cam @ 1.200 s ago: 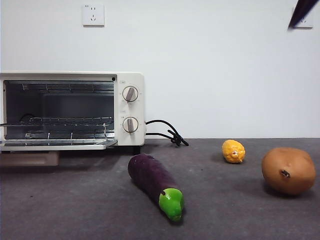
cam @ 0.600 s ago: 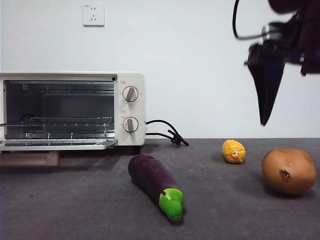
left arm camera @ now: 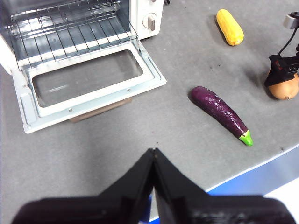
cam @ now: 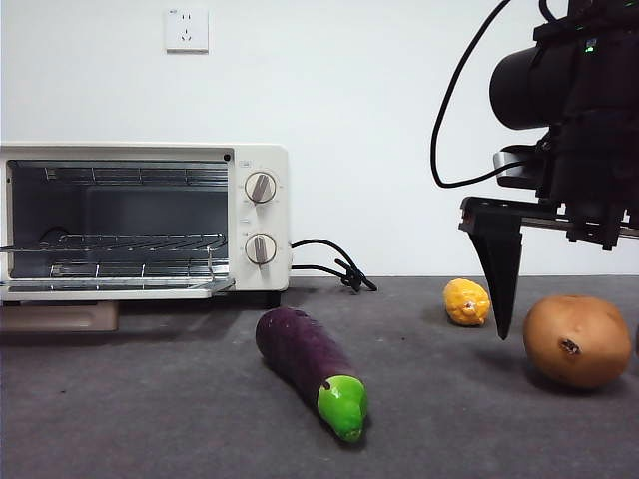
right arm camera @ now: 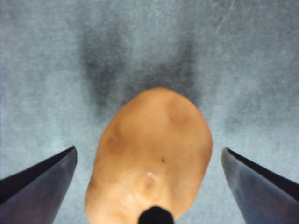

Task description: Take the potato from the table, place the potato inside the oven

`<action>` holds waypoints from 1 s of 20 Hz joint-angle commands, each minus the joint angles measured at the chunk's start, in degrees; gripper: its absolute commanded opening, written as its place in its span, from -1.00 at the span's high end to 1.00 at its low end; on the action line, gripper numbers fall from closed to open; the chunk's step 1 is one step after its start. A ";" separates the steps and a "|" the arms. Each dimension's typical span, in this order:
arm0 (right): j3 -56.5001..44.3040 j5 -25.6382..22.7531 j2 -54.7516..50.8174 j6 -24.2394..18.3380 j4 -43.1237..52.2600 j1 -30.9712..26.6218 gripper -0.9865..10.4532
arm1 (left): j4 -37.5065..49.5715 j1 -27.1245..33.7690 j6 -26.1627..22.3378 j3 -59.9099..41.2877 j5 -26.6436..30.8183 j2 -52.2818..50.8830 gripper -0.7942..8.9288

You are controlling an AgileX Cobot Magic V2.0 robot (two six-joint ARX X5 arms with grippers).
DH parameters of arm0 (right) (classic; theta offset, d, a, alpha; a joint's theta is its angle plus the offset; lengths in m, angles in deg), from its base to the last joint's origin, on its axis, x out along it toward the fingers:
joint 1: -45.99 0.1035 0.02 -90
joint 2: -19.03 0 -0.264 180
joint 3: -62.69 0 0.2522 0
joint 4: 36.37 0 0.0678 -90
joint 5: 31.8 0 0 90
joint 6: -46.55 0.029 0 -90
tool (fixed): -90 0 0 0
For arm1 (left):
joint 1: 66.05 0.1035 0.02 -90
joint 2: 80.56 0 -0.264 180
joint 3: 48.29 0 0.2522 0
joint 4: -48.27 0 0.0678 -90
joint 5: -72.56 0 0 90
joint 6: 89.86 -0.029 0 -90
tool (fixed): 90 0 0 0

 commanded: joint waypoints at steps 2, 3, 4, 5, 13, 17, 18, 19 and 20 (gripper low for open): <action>0.13 -1.33 0.66 0.63 -0.11 0.31 0.38 | 0.24 -0.13 -2.27 -0.35 0.22 -0.13 0.85; 0.13 -1.31 0.66 0.57 -0.22 0.31 0.73 | 0.22 -0.11 -2.34 -0.35 0.22 -0.15 0.85; 0.13 -1.33 0.66 0.39 -0.48 0.33 0.85 | 0.22 -0.13 -2.34 -0.35 0.22 -0.15 0.85; 0.13 -1.31 0.66 0.22 -1.01 0.33 0.84 | 0.22 -0.13 -2.32 -0.35 0.22 -0.15 0.85; 3.63 6.99 -0.42 0.07 -5.07 0.46 0.83 | 0.04 -0.13 -2.32 -0.35 0.17 -0.15 0.85; 12.87 16.52 -2.08 -1.49 -6.40 4.11 0.83 | -0.20 -0.13 -2.29 -0.35 0.20 -0.17 0.85; 15.52 16.31 -2.08 -1.49 -4.76 6.16 0.83 | -0.28 -0.13 -2.27 -0.35 0.17 -0.17 0.85; 17.25 16.15 -2.05 -1.49 -2.34 7.89 0.83 | -0.28 -0.13 -2.27 -0.35 0.17 -0.17 0.85; 18.34 16.06 -2.05 -1.44 2.34 10.05 0.83 | -0.39 -0.13 -2.29 -0.35 0.20 -0.22 0.85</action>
